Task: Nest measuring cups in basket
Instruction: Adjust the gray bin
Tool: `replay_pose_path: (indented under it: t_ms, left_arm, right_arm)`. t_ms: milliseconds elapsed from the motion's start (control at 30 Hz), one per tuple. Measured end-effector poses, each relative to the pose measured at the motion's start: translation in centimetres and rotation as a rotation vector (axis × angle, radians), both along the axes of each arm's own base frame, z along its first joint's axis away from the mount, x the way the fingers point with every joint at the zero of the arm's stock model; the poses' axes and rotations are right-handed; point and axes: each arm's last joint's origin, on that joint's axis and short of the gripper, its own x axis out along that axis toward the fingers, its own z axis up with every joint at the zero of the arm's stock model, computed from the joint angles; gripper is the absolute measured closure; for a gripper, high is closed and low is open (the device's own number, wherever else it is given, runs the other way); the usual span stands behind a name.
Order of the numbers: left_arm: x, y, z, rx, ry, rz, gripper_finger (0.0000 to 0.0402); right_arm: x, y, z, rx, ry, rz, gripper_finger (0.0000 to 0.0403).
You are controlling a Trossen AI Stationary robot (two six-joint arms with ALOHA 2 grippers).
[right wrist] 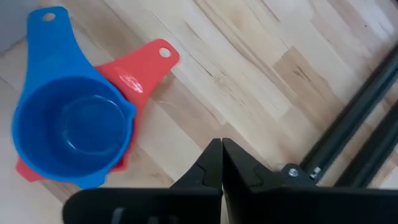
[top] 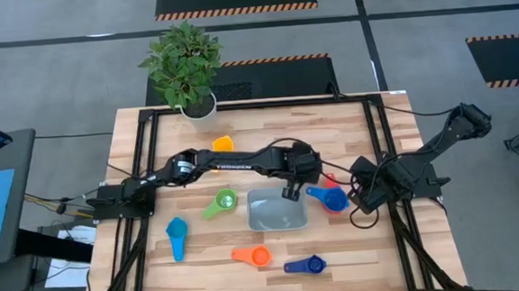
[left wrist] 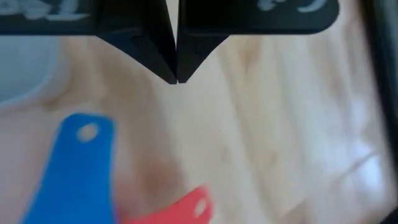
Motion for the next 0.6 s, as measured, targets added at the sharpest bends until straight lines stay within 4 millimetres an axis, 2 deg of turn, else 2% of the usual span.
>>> replay_pose_path:
  t_ms: [133, 300, 600]
  left_arm:
    - [-0.9, 0.8, -0.4, -0.001, 0.086, 0.075, 0.0401]
    - [-2.1, 0.8, -0.8, -0.042, 0.200, 0.125, 0.0401]
    - [-2.8, -1.2, -1.0, -0.128, 0.272, 0.115, 0.0401]
  right_arm:
    - [0.0, 0.0, 0.0, 0.002, -0.004, 0.001, 0.0390]
    - [0.0, 0.0, 0.0, -0.001, 0.003, 0.014, 0.0373]
    - [0.0, 0.0, 0.0, -0.002, 0.005, 0.017, 0.0385]
